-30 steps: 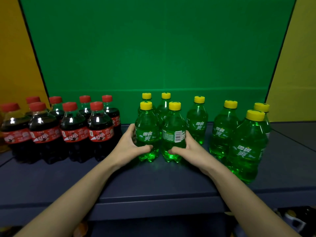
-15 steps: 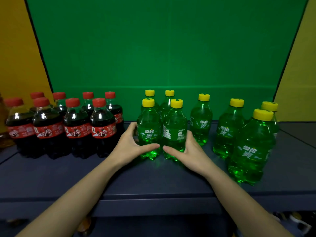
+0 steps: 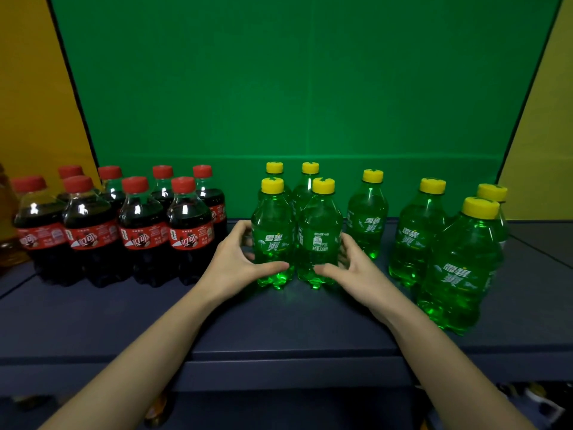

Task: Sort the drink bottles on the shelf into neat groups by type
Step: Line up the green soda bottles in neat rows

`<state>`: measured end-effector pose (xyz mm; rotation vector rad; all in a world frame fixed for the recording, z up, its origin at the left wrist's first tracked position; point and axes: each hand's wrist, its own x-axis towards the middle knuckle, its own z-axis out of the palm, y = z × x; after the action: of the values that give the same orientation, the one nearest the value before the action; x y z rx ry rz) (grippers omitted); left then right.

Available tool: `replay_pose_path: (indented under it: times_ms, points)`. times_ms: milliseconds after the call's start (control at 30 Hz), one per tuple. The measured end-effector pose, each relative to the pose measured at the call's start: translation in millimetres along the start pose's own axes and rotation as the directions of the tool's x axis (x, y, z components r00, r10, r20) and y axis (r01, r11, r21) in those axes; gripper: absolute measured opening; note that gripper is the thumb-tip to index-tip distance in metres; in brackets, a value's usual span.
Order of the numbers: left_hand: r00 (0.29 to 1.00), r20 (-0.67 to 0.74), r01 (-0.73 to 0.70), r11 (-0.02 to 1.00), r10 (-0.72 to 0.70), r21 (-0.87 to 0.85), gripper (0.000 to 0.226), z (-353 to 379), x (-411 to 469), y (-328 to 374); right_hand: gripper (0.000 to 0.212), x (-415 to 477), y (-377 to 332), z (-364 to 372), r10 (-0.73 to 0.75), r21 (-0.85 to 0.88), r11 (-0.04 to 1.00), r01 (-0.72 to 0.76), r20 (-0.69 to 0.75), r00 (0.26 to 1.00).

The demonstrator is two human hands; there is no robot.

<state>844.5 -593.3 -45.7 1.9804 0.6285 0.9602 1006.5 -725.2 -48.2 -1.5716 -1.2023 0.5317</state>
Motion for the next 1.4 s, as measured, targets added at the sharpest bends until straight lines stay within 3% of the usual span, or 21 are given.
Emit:
replay_pose_path:
  times_ms: [67, 167, 333, 467, 733, 1000, 1100, 1233, 1400]
  points:
    - [1.0, -0.001, -0.002, 1.0, 0.003, 0.007, 0.063, 0.2, -0.2, 0.5, 0.063, 2.0, 3.0, 2.5, -0.052, -0.178, 0.983, 0.041, -0.061, 0.997]
    - [1.0, 0.0, -0.009, 1.0, 0.009, 0.015, 0.067, 0.2, -1.3, 1.8, 0.086, 2.5, 2.2, 8.7, -0.087, -0.365, 0.93, 0.033, -0.135, 0.987]
    - [1.0, -0.018, 0.002, 1.0, -0.001, 0.019, 0.075, -0.5, -1.1, 0.7, 0.078, -5.4, 2.3, 4.1, -0.064, -0.196, 0.98, 0.047, -0.084, 0.994]
    - [0.999, -0.045, -0.008, 1.0, 0.009, 0.025, 0.065, -1.0, -0.2, -0.6, 0.08, -2.6, 1.7, 7.7, -0.098, -0.246, 0.967, 0.06, -0.143, 0.985]
    - [0.998, -0.069, 0.003, 0.999, -0.001, 0.034, 0.092, -3.2, 0.7, -2.9, 0.08, 4.7, 1.2, 13.0, -0.144, -0.27, 0.959, 0.087, -0.198, 0.97]
    - [0.996, -0.084, -0.01, 0.996, 0.018, 0.093, 0.078, 2.2, 3.1, 0.7, 0.082, 10.1, 3.8, 14.5, -0.132, -0.313, 0.948, 0.059, -0.219, 0.967]
    - [0.995, -0.094, -0.01, 0.99, 0.024, 0.138, 0.082, 3.5, 1.7, 4.0, 0.084, 8.1, 1.8, 15.3, -0.103, -0.295, 0.955, 0.035, -0.218, 0.971]
    - [0.97, -0.172, -0.108, 0.939, 0.171, 0.327, 0.081, 4.5, -8.6, 8.9, 0.067, -10.6, -0.2, 9.6, -0.163, -0.341, 0.939, 0.048, -0.319, 0.934]
    - [0.793, -0.243, -0.445, 0.803, 0.559, 0.397, 0.04, 2.2, -25.2, 28.4, 0.056, -59.2, 8.1, -5.4, -0.217, -0.407, 0.913, 0.011, -0.464, 0.859]
